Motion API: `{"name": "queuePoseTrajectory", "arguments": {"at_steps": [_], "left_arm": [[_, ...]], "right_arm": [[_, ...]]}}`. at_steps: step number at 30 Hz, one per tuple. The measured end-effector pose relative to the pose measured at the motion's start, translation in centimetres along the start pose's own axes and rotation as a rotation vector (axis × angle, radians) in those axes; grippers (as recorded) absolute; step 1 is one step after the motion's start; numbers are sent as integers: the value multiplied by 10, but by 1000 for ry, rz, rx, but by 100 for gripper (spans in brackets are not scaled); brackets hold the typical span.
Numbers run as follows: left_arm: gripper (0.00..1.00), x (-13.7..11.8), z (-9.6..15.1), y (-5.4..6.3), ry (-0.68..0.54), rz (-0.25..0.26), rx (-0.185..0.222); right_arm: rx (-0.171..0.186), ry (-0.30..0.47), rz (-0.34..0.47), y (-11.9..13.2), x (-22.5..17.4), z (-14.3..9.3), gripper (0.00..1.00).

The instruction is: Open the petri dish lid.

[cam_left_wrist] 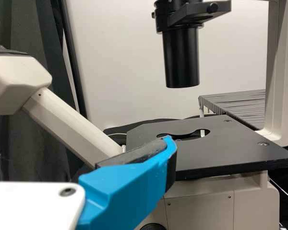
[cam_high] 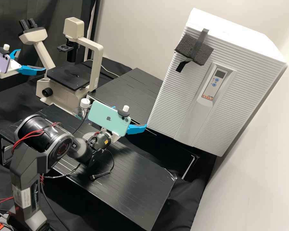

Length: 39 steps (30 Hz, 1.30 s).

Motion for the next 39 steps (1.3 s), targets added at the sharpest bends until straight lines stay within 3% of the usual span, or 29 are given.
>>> {"name": "queuePoseTrajectory", "arguments": {"at_steps": [10,14,18,26,32,39], "left_arm": [[100,0,0,0,0,0,0],[100,0,0,0,0,0,0],[100,0,0,0,0,0,0],[100,0,0,0,0,0,0],[100,0,0,0,0,0,0],[100,0,0,0,0,0,0]], "right_arm": [[-4,17,-2,1,-19,2,100],[36,80,43,8,-48,-2,100],[50,164,71,9,-81,-7,100],[25,234,34,-5,-130,-8,100],[-23,289,1,-5,-146,-12,100],[-49,266,-104,-7,-163,-19,100]]}}
